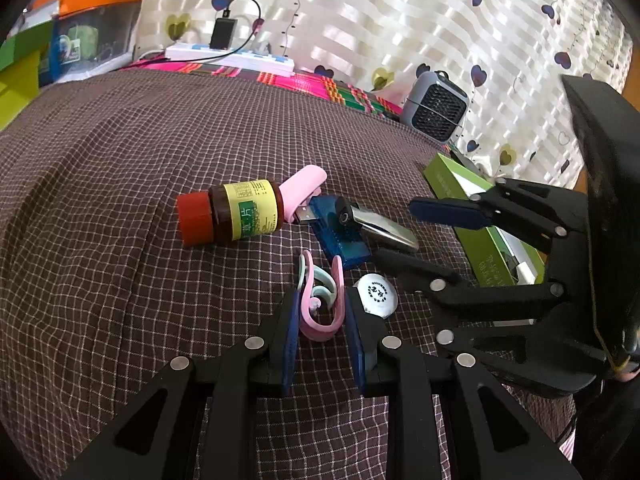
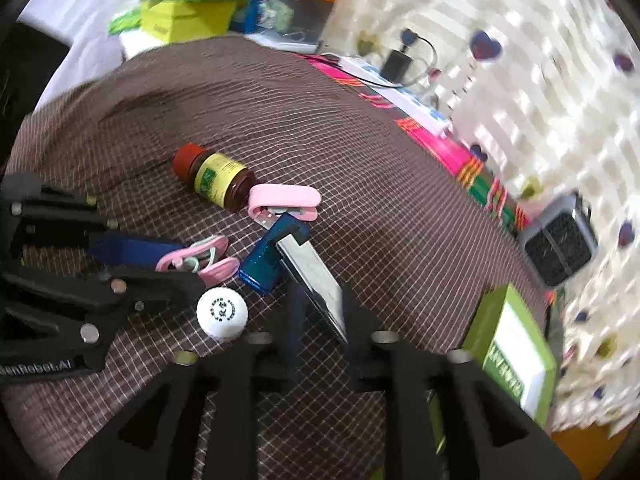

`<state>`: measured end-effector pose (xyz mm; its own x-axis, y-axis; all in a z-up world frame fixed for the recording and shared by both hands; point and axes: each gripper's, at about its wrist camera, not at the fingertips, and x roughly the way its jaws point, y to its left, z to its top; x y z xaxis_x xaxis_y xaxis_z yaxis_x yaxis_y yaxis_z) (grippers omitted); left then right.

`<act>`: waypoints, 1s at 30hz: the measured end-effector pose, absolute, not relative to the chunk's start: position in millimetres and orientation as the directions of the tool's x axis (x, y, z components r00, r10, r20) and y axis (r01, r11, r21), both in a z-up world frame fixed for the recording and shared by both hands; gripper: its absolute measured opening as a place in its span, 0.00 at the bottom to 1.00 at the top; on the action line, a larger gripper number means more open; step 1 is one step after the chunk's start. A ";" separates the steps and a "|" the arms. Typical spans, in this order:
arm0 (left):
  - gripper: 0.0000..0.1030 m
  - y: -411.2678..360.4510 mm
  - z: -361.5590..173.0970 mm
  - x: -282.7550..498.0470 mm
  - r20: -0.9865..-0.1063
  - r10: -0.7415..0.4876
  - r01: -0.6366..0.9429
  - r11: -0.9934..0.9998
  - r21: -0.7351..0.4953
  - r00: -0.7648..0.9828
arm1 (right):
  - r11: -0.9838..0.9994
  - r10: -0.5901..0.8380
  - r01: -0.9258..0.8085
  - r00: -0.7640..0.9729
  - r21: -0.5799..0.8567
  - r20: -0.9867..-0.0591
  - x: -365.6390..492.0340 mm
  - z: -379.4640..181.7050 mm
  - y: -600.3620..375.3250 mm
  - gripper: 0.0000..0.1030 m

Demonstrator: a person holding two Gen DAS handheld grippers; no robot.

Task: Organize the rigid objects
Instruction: 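Grasp the pink clip with the left tool while the right tool grasps the silver pen, then carry the pink clip and silver pen over the green box with both tools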

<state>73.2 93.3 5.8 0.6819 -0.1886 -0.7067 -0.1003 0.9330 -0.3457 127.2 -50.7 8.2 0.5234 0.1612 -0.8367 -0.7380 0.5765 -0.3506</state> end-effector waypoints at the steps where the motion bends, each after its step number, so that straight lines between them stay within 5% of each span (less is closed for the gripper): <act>1: 0.21 94.0 5.8 73.2 -0.705 -0.192 -0.100 0.931 -0.350 0.682 | 0.567 0.160 -0.747 0.513 -0.346 -0.844 127.6 6.7 -49.7 0.44; 8: 0.21 96.9 6.2 71.8 -0.701 -0.206 -0.097 0.926 -0.366 0.683 | 0.591 0.150 -0.757 0.444 -0.280 -0.883 150.0 -1.3 -44.3 0.43; 12: 0.21 96.7 7.0 72.6 -0.702 -0.206 -0.095 0.926 -0.365 0.682 | 0.617 0.141 -0.739 0.443 -0.272 -0.885 153.9 -3.5 -45.5 0.11; 30: 0.20 83.7 21.0 39.7 -0.672 -0.172 -0.060 0.950 -0.308 0.720 | 0.786 0.278 -0.615 0.442 -0.063 -0.853 103.5 20.9 -82.0 0.11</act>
<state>39.7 83.7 21.0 0.7204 -0.1721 -0.6719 -0.0602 0.9496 -0.3077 103.5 -82.0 20.9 0.4417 0.2777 -0.8531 -0.6151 0.7860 -0.0626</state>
